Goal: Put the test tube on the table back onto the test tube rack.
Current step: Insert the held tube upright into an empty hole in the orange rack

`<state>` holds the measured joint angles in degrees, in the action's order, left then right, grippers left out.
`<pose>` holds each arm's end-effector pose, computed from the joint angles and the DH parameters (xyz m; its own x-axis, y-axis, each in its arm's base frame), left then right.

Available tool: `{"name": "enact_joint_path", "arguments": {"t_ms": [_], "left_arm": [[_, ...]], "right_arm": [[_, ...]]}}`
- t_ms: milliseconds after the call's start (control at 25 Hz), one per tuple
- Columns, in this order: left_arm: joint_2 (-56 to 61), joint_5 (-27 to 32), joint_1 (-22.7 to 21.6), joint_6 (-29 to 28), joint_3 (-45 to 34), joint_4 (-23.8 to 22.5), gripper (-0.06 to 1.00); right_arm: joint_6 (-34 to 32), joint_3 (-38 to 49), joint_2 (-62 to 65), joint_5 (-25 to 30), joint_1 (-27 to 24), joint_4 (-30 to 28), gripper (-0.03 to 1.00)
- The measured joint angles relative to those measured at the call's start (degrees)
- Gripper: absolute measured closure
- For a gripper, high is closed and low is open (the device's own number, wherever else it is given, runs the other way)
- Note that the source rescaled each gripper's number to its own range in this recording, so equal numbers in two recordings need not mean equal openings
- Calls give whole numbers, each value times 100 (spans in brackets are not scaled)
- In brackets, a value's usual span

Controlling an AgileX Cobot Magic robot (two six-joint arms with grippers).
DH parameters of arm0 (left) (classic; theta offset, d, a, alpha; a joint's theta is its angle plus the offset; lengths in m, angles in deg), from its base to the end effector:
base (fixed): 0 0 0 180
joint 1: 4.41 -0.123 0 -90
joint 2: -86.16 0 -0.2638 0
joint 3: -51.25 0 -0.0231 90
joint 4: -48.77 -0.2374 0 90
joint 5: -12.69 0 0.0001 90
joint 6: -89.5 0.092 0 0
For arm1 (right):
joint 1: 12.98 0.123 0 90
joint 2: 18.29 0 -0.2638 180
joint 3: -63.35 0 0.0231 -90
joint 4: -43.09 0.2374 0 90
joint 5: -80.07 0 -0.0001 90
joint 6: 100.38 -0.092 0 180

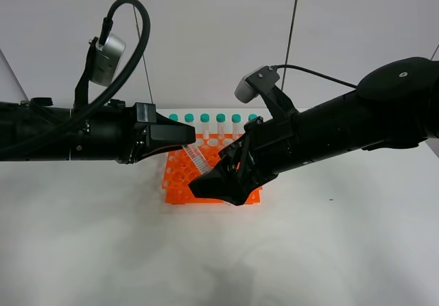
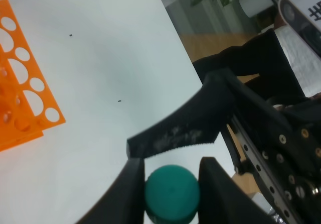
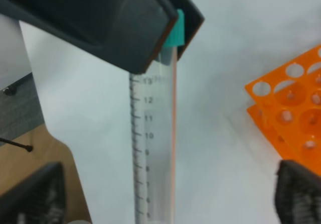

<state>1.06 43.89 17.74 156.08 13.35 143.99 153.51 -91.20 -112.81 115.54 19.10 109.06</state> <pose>0.2205 -0.1411 0.2367 -0.7644 -0.1445 -0.6283 0.4146 0.6361 -0.6507 0.2215 0.1964 0.2311 -0.4304 -0.4879 -0.7594 -0.8763 0.4275 0.2220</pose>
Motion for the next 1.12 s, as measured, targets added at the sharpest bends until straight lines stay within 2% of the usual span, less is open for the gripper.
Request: {"name": "enact_joint_path", "arguments": {"t_ms": [160,240,320,560,720,880,1120], "left_arm": [[0,-3,0,0,0,0,94],[0,-3,0,0,0,0,94],[0,-17,0,0,0,0,94],[0,-60,0,0,0,0,94],[0,-73,0,0,0,0,94],[0,-79,0,0,0,0,94],[0,-79,0,-5,0,0,94]], "right_arm": [[-207,-191,23,178,0,-105,-2],[-539,-372,121,335,0,-440,-2],[-1164,-592,250,585,0,-994,-2],[-3826,-1314,475,1550,0,-3525,-2],[-5251,-1732,456,1694,-102,-4850,-2],[-6157,-1929,321,1724,-674,-5528,-2],[-6348,-1929,186,2027,-1927,-5756,-2]]}}
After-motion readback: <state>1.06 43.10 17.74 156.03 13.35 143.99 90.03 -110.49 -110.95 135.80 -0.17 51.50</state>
